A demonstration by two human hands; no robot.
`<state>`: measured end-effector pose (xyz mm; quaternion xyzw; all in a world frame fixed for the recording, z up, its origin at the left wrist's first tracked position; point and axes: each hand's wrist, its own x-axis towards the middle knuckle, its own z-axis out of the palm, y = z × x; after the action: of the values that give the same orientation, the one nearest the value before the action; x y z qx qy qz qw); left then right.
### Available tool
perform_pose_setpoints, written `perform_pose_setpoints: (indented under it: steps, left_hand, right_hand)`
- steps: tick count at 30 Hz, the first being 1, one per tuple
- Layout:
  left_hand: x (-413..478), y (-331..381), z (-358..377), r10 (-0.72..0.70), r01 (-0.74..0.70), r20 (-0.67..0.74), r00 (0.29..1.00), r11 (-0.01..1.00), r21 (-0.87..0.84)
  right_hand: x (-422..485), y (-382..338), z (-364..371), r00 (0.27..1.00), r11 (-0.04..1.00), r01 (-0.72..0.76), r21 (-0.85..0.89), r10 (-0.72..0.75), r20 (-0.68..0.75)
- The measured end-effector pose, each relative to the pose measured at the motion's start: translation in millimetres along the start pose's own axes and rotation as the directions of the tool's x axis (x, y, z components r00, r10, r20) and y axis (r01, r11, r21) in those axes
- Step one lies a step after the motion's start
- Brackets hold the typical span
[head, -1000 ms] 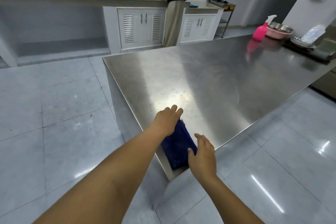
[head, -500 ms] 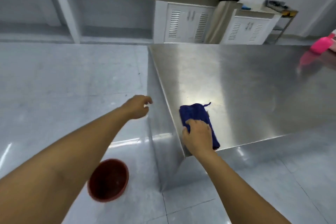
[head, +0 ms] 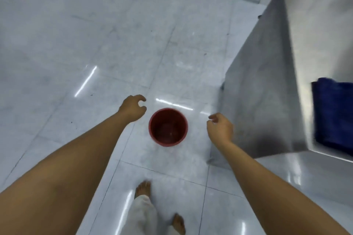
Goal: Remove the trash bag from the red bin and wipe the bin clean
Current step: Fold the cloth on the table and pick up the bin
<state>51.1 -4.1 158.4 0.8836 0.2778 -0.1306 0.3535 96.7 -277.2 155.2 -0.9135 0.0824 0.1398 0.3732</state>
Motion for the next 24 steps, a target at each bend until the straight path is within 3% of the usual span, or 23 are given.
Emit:
perform_pose_setpoints:
  steps: [4, 8, 13, 15, 19, 24]
  left_hand:
    - [49.4, -61.5, 69.3, -0.078, 0.079, 0.024, 0.997, 0.996, -0.044]
    - [109.6, -114.4, 153.9, -0.158, 0.161, 0.053, 0.986, 0.985, -0.062]
    - [172.8, -167.1, 238.9, -0.278, 0.279, 0.025, 0.96, 0.956, -0.092]
    - [188.3, -181.5, 260.7, -0.319, 0.325, 0.064, 0.946, 0.934, -0.145]
    - [204.2, -195.4, 284.5, -0.369, 0.387, 0.119, 0.922, 0.855, -0.345]
    - [188.2, -186.0, 264.8, -0.385, 0.401, 0.119, 0.915, 0.84, -0.366]
  right_hand:
    - [46.7, 43.2, 92.4, 0.991, 0.991, -0.131, 0.028, 0.13, 0.043]
    - [95.5, 97.5, 187.9, 0.955, 0.953, -0.295, 0.072, 0.296, -0.002]
    - [139.4, 166.6, 277.2, 0.904, 0.904, -0.428, 0.017, 0.428, -0.007]
    - [149.6, 186.1, 297.4, 0.876, 0.875, -0.482, 0.043, 0.482, 0.017]
    - [164.3, 206.4, 317.1, 0.877, 0.839, -0.475, 0.268, 0.477, 0.062]
    - [147.2, 189.3, 291.9, 0.878, 0.822, -0.477, 0.311, 0.466, 0.111]
